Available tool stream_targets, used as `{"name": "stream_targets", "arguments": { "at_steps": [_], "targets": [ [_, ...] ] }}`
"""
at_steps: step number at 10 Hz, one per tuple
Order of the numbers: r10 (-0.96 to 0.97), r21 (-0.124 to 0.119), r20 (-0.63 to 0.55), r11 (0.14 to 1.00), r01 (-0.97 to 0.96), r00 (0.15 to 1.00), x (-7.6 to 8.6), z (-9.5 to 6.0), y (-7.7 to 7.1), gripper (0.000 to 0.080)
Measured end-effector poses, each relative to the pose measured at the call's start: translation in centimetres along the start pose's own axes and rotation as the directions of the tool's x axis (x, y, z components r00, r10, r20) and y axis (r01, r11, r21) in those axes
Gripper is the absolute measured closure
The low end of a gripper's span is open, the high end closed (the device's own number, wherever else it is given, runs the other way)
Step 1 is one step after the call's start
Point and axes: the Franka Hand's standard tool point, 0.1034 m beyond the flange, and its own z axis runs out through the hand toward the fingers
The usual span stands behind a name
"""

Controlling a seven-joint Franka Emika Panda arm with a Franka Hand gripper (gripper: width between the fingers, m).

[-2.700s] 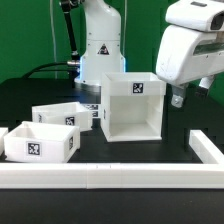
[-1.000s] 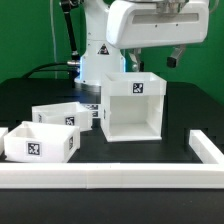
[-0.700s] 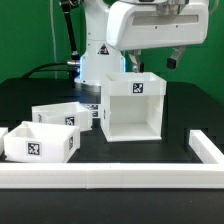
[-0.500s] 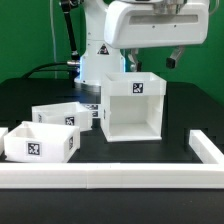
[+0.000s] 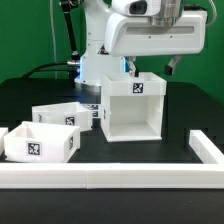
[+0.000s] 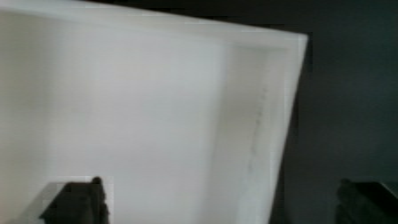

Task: Assemble drawer

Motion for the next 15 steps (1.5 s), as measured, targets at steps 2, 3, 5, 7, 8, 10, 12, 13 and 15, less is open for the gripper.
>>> {"name": "stream_targets", "arguments": {
  "at_steps": [2,3,5,7,8,10,12,13,15],
  "targets": [
    [-0.009,0.001,0.008,1.0,0.009,1.0,-0.06,0.6,-0.8,0.015],
    [-0.012,0.001,0.01,1.0,0.012,1.0,-0.04,0.7,-1.0,0.0275],
    [-0.011,0.001,0.01,1.0,0.011,1.0,-0.06,0.72,-0.87,0.0412],
    [-0.011,0.001,0.01,1.0,0.011,1.0,-0.06,0.72,-0.87,0.0729],
    [-0.011,0.001,0.01,1.0,0.011,1.0,-0.06,0.73,-0.87,0.0729],
    [-0.012,0.001,0.01,1.0,0.012,1.0,-0.06,0.73,-0.87,0.0762],
    [-0.012,0.001,0.01,1.0,0.012,1.0,-0.06,0.73,-0.87,0.0762],
    [-0.012,0.001,0.01,1.0,0.012,1.0,-0.06,0.73,-0.87,0.0762],
    [-0.011,0.002,0.014,1.0,0.011,1.0,0.01,0.7,-0.72,0.0762]
  ]
}}
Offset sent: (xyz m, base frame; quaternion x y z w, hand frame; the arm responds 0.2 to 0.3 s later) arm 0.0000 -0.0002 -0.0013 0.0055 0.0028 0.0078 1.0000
